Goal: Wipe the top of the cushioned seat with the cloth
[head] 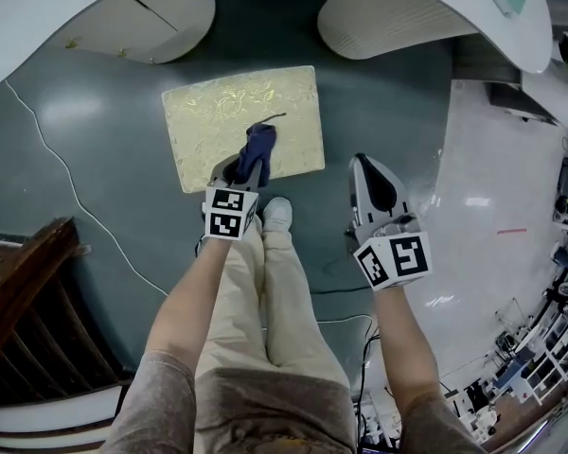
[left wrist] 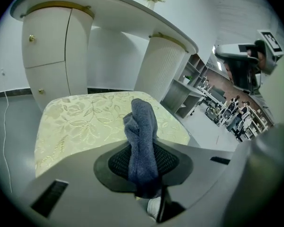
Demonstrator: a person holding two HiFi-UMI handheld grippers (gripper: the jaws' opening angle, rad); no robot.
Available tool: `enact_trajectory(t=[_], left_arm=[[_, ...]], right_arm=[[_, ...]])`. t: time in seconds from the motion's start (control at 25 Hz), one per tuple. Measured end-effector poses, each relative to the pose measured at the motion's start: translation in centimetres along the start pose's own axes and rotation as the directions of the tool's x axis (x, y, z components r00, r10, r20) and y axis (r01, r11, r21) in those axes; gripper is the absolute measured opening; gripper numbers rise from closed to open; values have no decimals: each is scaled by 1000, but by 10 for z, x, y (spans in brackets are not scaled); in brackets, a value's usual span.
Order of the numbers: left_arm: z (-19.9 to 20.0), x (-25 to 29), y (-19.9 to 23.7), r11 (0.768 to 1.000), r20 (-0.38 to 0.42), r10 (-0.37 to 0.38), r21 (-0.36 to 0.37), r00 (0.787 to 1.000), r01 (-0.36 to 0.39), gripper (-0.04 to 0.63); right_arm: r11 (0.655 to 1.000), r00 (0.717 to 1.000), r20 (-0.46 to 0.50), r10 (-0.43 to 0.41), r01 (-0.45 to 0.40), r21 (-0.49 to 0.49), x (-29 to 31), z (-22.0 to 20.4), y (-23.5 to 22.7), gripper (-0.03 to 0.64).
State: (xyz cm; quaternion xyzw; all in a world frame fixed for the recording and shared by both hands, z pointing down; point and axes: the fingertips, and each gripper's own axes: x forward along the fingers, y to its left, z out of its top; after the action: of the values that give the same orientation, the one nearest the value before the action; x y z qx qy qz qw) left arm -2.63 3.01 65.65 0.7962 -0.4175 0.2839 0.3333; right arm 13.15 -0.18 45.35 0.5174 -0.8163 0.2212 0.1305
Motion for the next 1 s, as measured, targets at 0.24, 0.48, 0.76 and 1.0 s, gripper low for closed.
enact_trajectory(t=[0.24, 0.48, 0.76, 1.0], left_arm=[[-12, -25, 34, 998, -6, 59, -2, 998, -59, 101], [-25, -52, 72, 992, -16, 126, -24, 992, -127, 101], [-35, -73, 101, 982, -16, 183, -35, 983, -183, 101], [-43, -89, 126, 969, -18, 243, -48, 970, -244, 101]], right_arm=[[1000, 1000, -5, 16, -16, -7, 9, 0, 3, 6], [999, 999, -7, 36, -36, -5, 22, 1, 13, 6], [998, 998, -24, 59, -60, -17, 32, -1, 22, 6], [997, 997, -27, 70, -71, -17, 39, 1, 27, 6]])
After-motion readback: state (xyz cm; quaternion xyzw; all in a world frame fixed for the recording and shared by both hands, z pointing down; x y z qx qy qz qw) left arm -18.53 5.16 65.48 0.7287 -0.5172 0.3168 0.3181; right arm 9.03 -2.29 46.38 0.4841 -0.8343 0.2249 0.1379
